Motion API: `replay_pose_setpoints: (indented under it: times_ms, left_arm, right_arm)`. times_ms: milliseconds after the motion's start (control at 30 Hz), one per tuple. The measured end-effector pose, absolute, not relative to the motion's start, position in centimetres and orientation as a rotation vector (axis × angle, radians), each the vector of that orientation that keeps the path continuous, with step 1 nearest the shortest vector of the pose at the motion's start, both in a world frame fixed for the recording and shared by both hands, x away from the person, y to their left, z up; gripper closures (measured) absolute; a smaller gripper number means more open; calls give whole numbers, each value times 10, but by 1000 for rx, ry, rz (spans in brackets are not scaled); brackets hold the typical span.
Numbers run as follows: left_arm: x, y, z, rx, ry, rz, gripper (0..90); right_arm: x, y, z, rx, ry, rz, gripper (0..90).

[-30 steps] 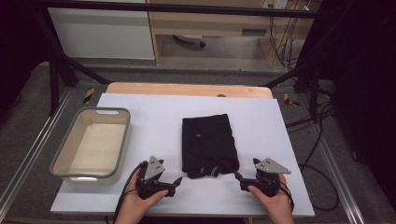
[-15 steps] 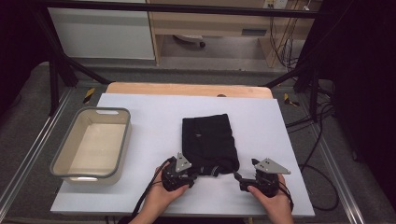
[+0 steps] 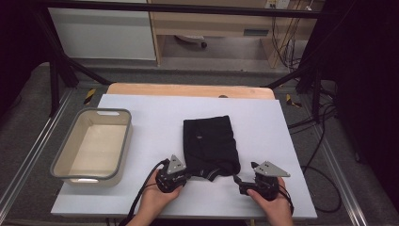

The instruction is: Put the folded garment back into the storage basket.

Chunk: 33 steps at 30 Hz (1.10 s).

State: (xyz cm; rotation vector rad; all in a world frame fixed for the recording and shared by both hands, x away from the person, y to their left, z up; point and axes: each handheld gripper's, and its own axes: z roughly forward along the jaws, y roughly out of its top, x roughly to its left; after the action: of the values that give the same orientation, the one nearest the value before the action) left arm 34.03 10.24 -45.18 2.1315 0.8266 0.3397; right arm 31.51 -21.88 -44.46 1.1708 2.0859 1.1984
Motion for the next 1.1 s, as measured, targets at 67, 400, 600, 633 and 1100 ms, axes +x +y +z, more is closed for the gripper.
replay_pose_setpoints:
  times_ms: [67, 400, 600, 633, 1100]
  left_arm:
    - [337, 108, -451, 2133, 827, 337, 764]
    - [317, 132, -446, 2150, 823, 309, 765]
    - [303, 147, -446, 2145, 826, 307, 765]
    - [299, 149, -445, 2145, 824, 309, 765]
    - [276, 177, -437, 2073, 860, 372, 386]
  right_arm:
    - [313, -215, -445, 1181, 2102, 1198, 169]
    - [305, -193, -445, 1160, 2176, 1215, 170]
    - [299, -182, -445, 1134, 2226, 1199, 194]
    - [298, -181, -444, 1125, 2234, 1205, 193]
    - [282, -150, -465, 1099, 2355, 1141, 222]
